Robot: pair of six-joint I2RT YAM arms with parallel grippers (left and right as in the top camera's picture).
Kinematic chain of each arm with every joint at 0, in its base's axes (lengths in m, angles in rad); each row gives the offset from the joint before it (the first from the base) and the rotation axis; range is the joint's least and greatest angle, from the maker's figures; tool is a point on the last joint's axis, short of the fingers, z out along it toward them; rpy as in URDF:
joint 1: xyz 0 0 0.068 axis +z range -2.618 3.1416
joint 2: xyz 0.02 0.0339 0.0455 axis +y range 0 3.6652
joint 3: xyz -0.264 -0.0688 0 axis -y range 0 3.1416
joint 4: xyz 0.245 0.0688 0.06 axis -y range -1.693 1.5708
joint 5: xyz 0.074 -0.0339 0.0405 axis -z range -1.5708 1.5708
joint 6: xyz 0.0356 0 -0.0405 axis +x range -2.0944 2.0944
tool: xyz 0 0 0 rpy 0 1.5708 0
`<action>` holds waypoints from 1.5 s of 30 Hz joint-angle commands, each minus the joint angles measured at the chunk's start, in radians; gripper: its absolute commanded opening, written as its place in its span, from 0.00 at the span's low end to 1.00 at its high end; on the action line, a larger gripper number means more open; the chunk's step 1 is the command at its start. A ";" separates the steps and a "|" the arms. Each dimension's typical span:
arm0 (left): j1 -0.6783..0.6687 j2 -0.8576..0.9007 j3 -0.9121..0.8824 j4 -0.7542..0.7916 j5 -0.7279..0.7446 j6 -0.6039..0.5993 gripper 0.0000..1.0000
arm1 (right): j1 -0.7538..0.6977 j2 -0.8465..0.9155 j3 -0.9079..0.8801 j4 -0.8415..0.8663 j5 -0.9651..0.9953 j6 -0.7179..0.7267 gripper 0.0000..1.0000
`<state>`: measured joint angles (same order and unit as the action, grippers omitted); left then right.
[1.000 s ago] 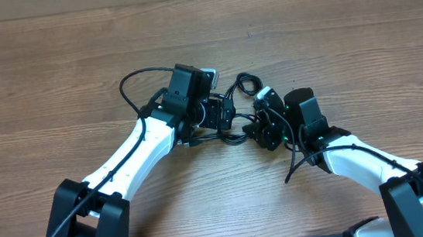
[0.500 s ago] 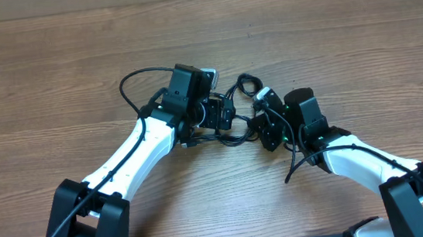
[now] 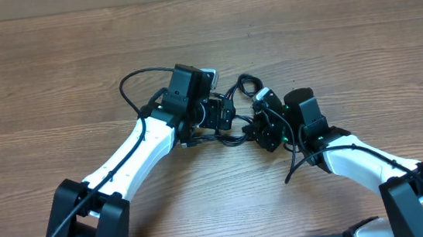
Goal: Untangle cables
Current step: 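Grasp the cable loop with the right gripper beside the left gripper, then pull the right gripper rightward, drawing cable strands out of the bundle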
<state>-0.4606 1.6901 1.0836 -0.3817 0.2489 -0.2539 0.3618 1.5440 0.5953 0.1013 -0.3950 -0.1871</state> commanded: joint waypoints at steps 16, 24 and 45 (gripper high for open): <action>0.002 -0.016 0.011 0.000 0.007 0.014 1.00 | 0.003 0.062 0.006 0.046 -0.063 -0.005 0.31; 0.002 -0.016 0.011 0.000 0.007 0.014 1.00 | 0.003 0.078 0.006 0.044 -0.063 -0.004 0.06; 0.002 -0.016 0.011 0.000 0.006 0.014 0.99 | -0.247 0.051 0.009 0.083 -0.334 0.560 0.04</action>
<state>-0.4606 1.6901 1.0836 -0.3817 0.2497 -0.2539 0.1757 1.6115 0.5953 0.1604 -0.5644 0.1959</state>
